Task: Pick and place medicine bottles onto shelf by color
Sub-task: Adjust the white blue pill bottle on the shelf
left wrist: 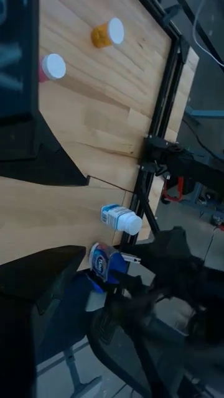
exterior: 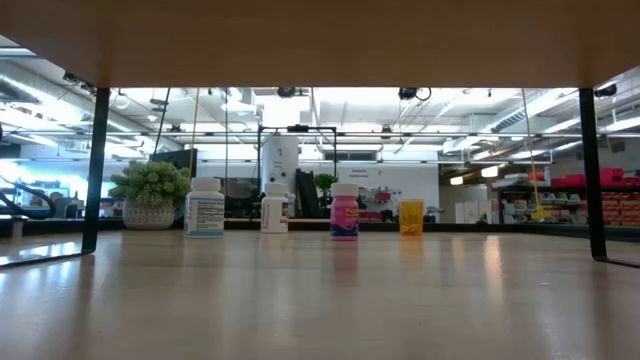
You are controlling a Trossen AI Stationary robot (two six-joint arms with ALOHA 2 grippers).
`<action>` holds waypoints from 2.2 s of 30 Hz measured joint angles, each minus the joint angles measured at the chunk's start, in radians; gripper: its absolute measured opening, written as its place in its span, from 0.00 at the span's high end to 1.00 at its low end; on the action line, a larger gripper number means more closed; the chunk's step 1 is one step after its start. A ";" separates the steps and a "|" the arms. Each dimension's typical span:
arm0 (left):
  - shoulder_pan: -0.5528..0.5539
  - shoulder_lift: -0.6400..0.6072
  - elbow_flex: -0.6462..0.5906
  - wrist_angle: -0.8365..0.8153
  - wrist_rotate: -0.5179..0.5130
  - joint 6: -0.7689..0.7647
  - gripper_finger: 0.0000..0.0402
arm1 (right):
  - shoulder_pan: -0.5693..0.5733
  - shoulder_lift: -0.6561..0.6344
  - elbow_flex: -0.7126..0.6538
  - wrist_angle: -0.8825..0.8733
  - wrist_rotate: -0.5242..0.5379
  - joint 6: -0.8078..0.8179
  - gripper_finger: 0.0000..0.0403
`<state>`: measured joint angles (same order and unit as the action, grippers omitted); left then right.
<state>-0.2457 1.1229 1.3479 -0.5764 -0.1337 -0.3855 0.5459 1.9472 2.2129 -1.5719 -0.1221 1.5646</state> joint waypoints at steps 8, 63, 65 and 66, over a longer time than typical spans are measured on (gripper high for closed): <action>0.000 0.000 0.000 0.001 0.000 0.024 0.57 | -0.094 -0.041 0.002 0.001 0.066 -0.448 0.25; 0.000 0.000 0.000 -0.003 -0.110 -0.019 0.57 | 0.067 -0.337 -0.475 0.152 0.308 -1.110 0.25; 0.000 0.000 0.000 -0.002 -0.110 -0.022 0.57 | 0.073 -0.337 -0.493 0.169 0.304 -1.101 0.25; 0.000 0.000 0.000 -0.002 -0.110 -0.023 0.57 | 0.074 -0.337 -0.499 0.175 0.302 -1.095 0.25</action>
<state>-0.2455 1.1233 1.3479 -0.5789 -0.2436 -0.4080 0.6197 1.6104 1.7136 -1.3967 0.1801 0.4697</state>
